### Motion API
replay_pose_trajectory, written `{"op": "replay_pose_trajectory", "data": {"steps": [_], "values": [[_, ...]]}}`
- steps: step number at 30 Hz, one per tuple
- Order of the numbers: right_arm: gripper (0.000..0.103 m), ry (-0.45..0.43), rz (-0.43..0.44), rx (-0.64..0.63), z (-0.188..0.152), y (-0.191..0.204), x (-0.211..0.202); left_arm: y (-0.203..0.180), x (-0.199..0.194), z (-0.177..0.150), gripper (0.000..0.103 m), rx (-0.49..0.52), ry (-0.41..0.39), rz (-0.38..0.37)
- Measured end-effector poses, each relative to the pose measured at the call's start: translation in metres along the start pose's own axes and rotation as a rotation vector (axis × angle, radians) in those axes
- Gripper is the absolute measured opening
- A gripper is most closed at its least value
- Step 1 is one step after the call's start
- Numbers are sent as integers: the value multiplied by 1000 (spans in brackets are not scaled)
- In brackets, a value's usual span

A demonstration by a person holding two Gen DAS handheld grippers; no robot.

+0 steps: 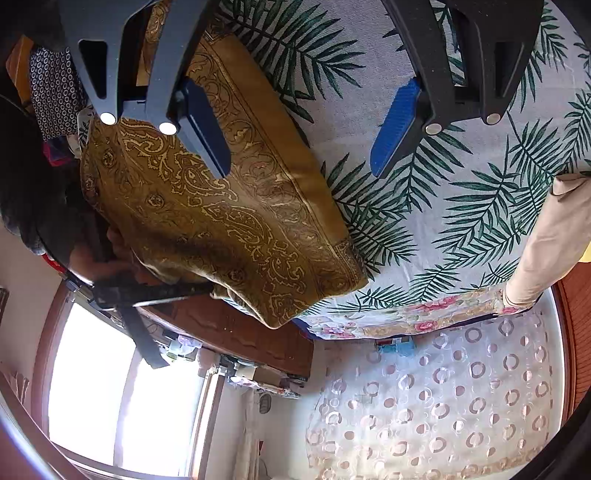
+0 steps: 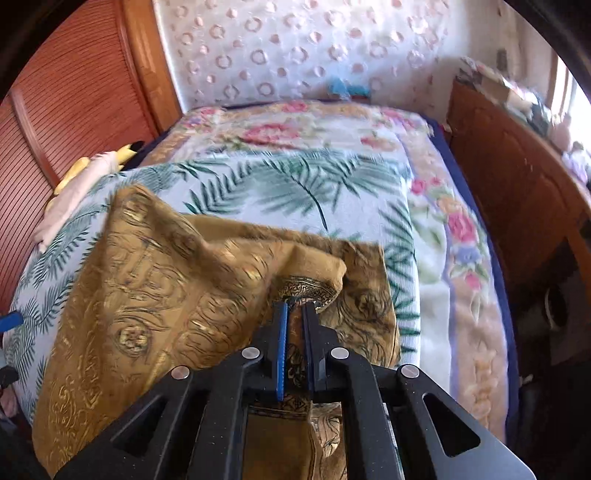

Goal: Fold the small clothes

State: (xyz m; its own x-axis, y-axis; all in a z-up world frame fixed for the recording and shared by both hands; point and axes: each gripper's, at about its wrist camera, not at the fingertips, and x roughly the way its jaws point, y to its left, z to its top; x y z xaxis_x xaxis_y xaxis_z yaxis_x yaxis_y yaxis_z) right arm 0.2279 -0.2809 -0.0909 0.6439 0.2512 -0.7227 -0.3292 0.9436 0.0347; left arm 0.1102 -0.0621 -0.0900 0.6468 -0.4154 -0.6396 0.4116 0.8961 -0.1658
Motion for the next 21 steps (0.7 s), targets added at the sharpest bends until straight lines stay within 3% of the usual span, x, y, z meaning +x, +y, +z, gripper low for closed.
{"op": "replay_pose_trajectory", "data": {"steps": [5,7,10,14,18,21], "values": [[6,-182,-178,50,7,-14,-42,-3,3,-2,79,-2,10,-6],[6,-166,-255,78,9,-21,-40,-5,5,-3,79,4,19,-7],[7,-82,-290,33,5,-20,-26,-10,7,-5,79,17,32,-5],[17,-94,-237,44,-6,-18,-39,-15,11,-9,79,36,57,5],[42,-126,-162,28,-25,-5,-61,-17,13,-13,79,46,79,4],[44,-133,-125,6,-48,10,-79,-19,14,-17,79,53,94,2]]}}
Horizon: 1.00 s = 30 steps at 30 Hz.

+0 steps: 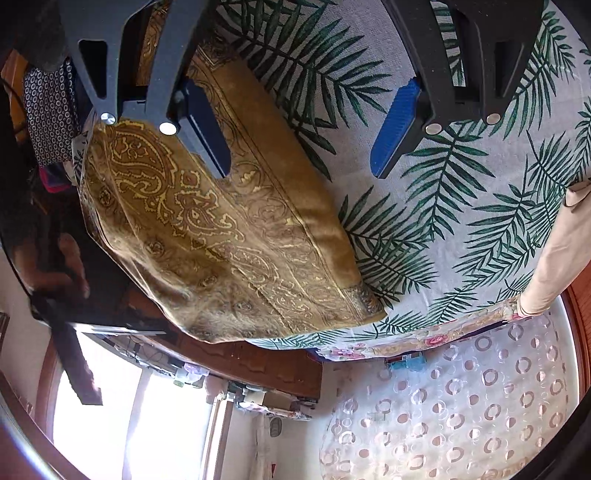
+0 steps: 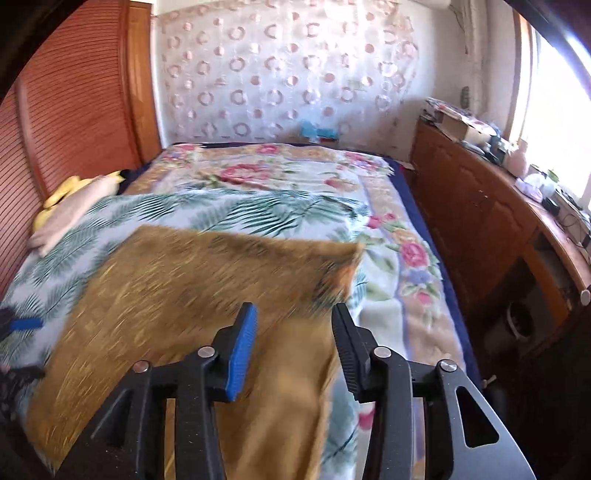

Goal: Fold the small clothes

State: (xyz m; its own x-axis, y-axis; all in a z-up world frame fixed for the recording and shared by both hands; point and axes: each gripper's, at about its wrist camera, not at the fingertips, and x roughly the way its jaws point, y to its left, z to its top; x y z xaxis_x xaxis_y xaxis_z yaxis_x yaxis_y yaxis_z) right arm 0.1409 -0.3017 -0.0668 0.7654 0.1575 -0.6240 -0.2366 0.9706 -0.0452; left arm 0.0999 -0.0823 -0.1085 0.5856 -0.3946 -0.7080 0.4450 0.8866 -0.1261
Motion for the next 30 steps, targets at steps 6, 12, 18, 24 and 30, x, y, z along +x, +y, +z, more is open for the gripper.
{"op": "replay_pose_trajectory", "data": {"steps": [6,12,18,24,30], "values": [[44,50,150,-26,-52,28,-28,-3,2,-14,79,24,59,-5],[44,65,157,-54,-73,38,-34,-7,-3,-26,79,41,83,-49],[44,41,138,-88,-86,59,-44,-10,-13,-36,67,56,114,-129],[44,35,122,-99,-93,62,-44,-21,-21,-45,45,80,127,-169],[44,37,134,-95,-93,65,-43,-33,-21,-47,10,93,154,-253]]}}
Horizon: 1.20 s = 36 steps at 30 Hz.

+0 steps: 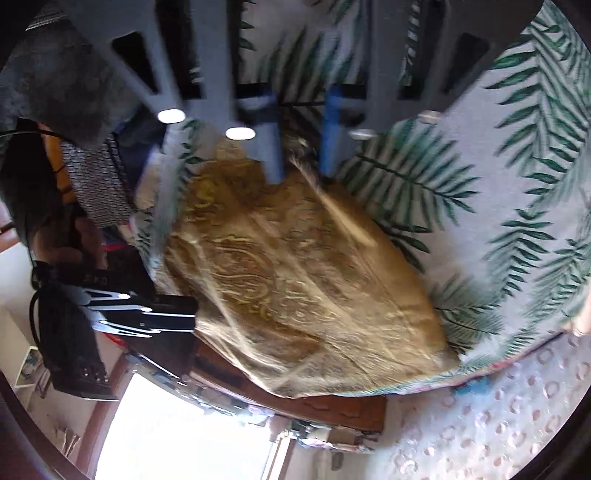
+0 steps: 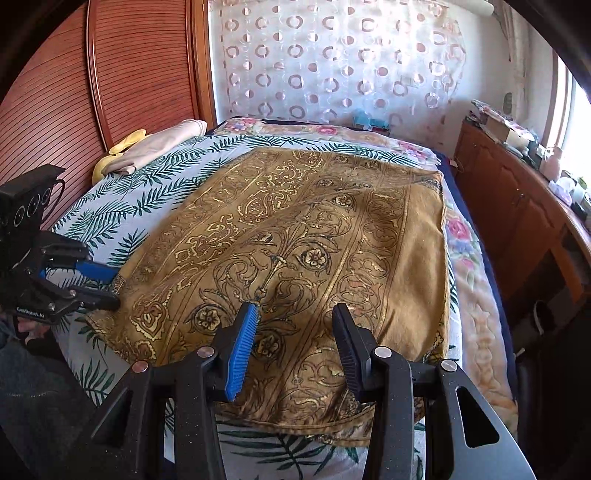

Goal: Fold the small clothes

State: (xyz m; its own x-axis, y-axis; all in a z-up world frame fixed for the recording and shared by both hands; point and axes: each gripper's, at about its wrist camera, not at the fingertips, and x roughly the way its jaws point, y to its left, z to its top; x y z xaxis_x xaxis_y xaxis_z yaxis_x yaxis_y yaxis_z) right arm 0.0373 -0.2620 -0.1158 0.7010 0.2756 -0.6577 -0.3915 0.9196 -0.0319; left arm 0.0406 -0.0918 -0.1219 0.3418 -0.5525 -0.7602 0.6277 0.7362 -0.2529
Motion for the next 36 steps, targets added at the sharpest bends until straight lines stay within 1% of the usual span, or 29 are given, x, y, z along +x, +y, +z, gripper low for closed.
{"op": "replay_pose_trajectory", "data": {"steps": [1,2,3,4,5,8,11,12,14,15,19,25,29,31,33,36], "values": [[44,1,5,-1,-2,1,-2,-1,-1,2,4,0,-10,5],[45,4,7,-2,-2,2,-2,-2,-5,5,3,-5,-28,0],[48,7,8,-4,-2,2,-4,-2,-7,9,2,-12,-44,-9],[51,5,13,-4,-2,4,-5,-3,-15,17,2,-20,-80,-20],[51,1,24,-7,-2,6,-7,-4,-19,22,2,-22,-99,-21],[51,-11,35,-17,-1,12,-16,-8,-33,52,2,-19,-180,-19],[52,-34,39,-30,2,18,-26,-7,-36,81,2,-21,-226,-24],[57,-42,42,-35,3,19,-30,-6,-35,89,2,-26,-234,-27],[64,-49,40,-42,2,23,-34,-3,-33,103,2,-35,-243,-27],[65,-49,36,-45,1,23,-34,-3,-32,106,2,-35,-245,-23],[65,-31,35,-37,-6,20,-32,0,-20,119,2,-46,-244,3],[65,-27,39,-24,-10,16,-34,18,-8,121,2,-91,-234,26],[65,4,42,-34,-14,12,-21,28,-4,121,2,-115,-238,58],[65,21,11,-35,-14,6,-14,35,-1,121,2,-137,-234,56],[65,28,12,-31,-14,0,-8,38,0,120,2,-148,-232,54],[65,35,-18,-18,-13,-9,-4,40,0,118,2,-155,-233,54]]}}
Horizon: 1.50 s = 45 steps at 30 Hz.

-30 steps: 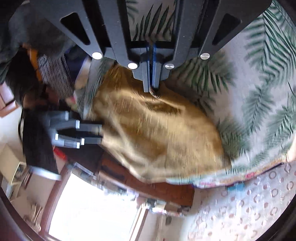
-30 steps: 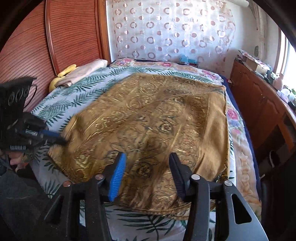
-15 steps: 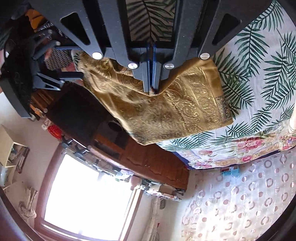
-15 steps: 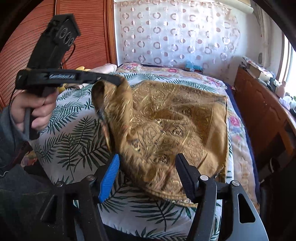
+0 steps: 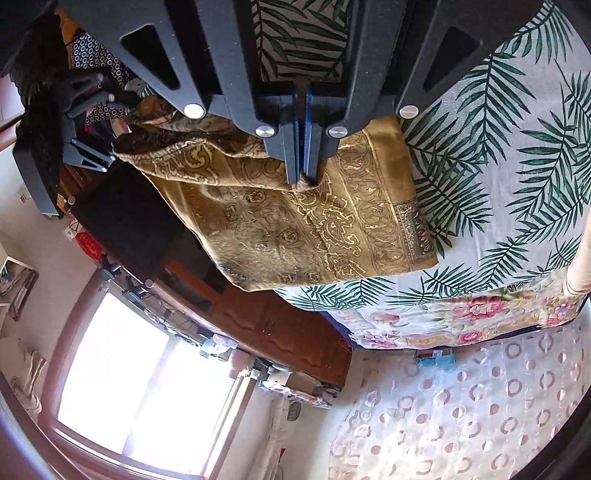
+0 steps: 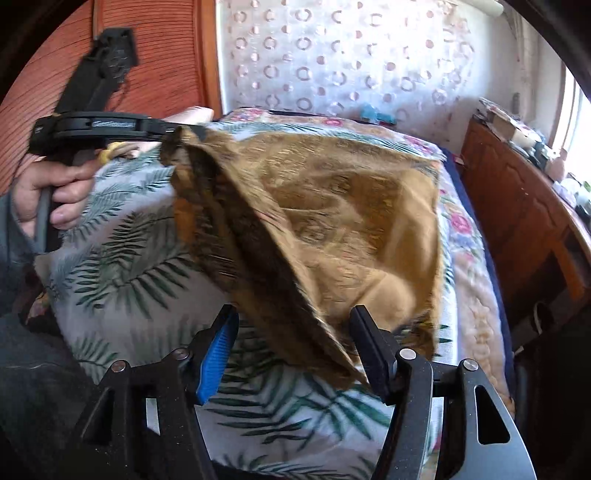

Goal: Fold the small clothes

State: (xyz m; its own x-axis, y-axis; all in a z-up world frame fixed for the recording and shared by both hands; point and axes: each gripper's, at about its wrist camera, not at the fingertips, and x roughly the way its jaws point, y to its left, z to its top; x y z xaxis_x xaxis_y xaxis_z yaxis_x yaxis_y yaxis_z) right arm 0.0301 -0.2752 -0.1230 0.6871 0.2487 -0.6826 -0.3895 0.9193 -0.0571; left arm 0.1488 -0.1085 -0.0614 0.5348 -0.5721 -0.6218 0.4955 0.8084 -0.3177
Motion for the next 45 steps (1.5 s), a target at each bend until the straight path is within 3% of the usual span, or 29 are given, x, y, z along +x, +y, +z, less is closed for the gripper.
{"op": "replay_pose_trajectory", "data": {"steps": [1,2,3,4,7,12,18,20,21,23,24,25,33,34,36,38,42,45], "values": [[65,-5,11,1,0,-3,0,1,-1,0,2,-3,-3,-3],[56,-13,32,-9,2,-6,0,2,-3,0,2,-7,-4,-6],[24,-25,52,-32,5,-8,0,4,-4,1,2,-10,-6,-11],[13,-36,78,-45,11,-10,-1,4,-8,3,2,-9,-14,-5],[6,-102,87,-48,41,-19,-7,9,-20,12,2,-10,-50,12],[6,-207,55,-60,102,-27,0,21,-25,33,2,19,-97,81],[6,-168,48,-44,144,-33,56,45,-8,46,7,-4,-57,104],[6,-140,53,-36,152,-35,75,52,-5,46,25,-12,-52,122],[6,-128,49,-34,156,-36,83,58,-7,46,43,-13,-66,145],[6,-114,48,-22,162,-44,93,65,-9,46,55,-17,-80,137],[6,-111,49,-17,171,-47,97,69,-7,47,69,-22,-76,137],[6,-108,51,-15,179,-50,103,74,-4,48,76,-25,-70,140],[9,-79,-3,-9,208,-52,121,100,40,56,76,-52,5,170],[13,-76,-10,-2,208,-48,120,104,49,57,76,-48,21,178],[34,-86,-54,7,211,-47,113,105,58,57,76,-43,42,191],[44,-95,-76,23,212,-47,104,111,69,58,76,-40,64,196],[49,-87,-126,61,207,-47,79,118,80,61,76,-41,90,196],[61,-76,-137,103,190,-46,67,119,85,63,76,-36,99,193]]}}
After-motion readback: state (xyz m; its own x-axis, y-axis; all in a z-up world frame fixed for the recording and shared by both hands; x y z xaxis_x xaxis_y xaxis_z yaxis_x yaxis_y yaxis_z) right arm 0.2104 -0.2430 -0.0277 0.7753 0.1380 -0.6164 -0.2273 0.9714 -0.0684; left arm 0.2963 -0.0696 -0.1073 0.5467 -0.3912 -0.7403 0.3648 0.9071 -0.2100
